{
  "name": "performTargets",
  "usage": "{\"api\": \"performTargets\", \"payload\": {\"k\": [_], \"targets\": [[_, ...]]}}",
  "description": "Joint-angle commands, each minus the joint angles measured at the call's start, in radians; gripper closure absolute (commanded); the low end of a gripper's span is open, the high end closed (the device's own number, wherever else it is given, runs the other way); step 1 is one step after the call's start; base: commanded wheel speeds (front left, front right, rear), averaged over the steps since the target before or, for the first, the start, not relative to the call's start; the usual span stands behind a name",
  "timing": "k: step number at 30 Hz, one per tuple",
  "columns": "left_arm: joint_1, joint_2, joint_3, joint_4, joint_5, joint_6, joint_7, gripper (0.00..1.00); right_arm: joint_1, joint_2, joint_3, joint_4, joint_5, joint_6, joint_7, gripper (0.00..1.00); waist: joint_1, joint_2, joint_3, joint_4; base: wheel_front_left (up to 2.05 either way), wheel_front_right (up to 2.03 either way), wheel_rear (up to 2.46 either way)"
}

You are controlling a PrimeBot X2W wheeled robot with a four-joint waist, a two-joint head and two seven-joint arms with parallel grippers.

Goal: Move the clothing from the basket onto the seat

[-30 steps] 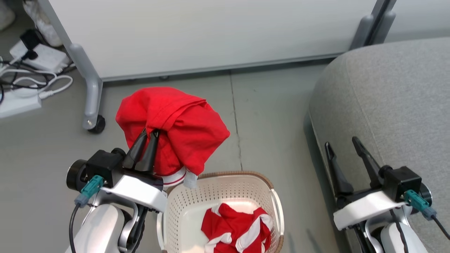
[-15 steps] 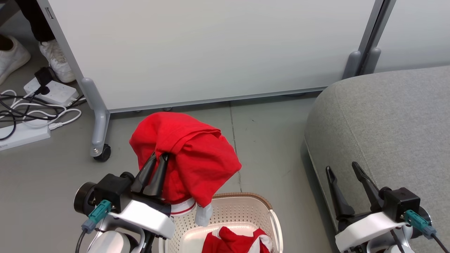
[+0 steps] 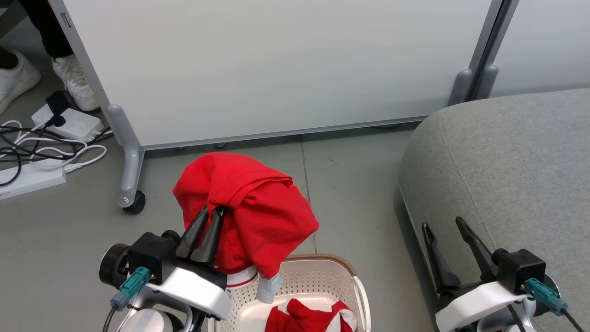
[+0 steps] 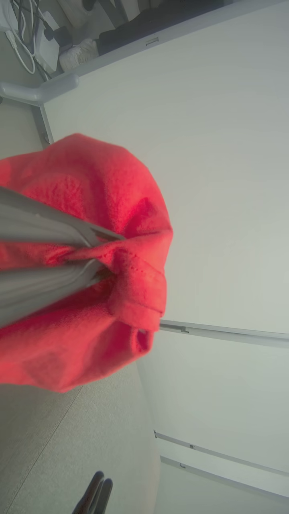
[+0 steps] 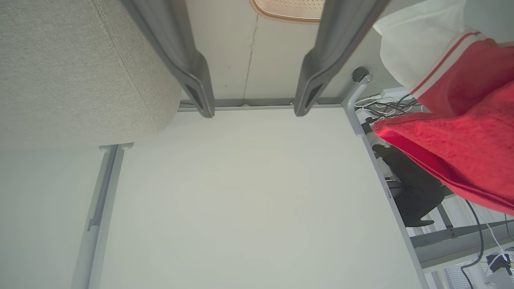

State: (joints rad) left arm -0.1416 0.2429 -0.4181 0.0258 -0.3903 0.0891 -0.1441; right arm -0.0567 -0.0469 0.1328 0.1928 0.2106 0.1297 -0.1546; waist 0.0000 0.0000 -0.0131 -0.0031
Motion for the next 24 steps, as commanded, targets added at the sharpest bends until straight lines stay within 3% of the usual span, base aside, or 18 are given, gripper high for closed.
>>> {"api": "performTargets", "payload": {"k": [1,7,14,24], "targets": [[0.004,0.007,0.0,-0.004,0.001,0.003,-0.001,1.0,-0.001,-0.007,-0.002,0.001,0.005,0.002,-0.007,0.0,0.0,0.0,0.0,-0.001,0.0,0.0,0.0],[0.001,0.009,-0.008,0.0,0.0,0.004,0.0,1.0,-0.02,-0.006,0.031,-0.004,0.014,0.002,-0.013,0.0,0.0,0.0,-0.001,0.0,0.0,0.0,0.0],[-0.012,0.01,-0.018,0.002,-0.001,-0.004,-0.001,1.0,-0.079,-0.006,0.174,-0.026,0.069,0.002,-0.024,0.0,0.0,0.0,0.002,0.007,0.0,0.0,0.0],[-0.035,0.004,-0.046,-0.002,0.004,-0.02,-0.002,1.0,-0.283,-0.006,0.515,0.034,0.193,0.002,-0.059,0.0,0.0,0.0,0.014,0.026,0.0,0.0,0.0]]}}
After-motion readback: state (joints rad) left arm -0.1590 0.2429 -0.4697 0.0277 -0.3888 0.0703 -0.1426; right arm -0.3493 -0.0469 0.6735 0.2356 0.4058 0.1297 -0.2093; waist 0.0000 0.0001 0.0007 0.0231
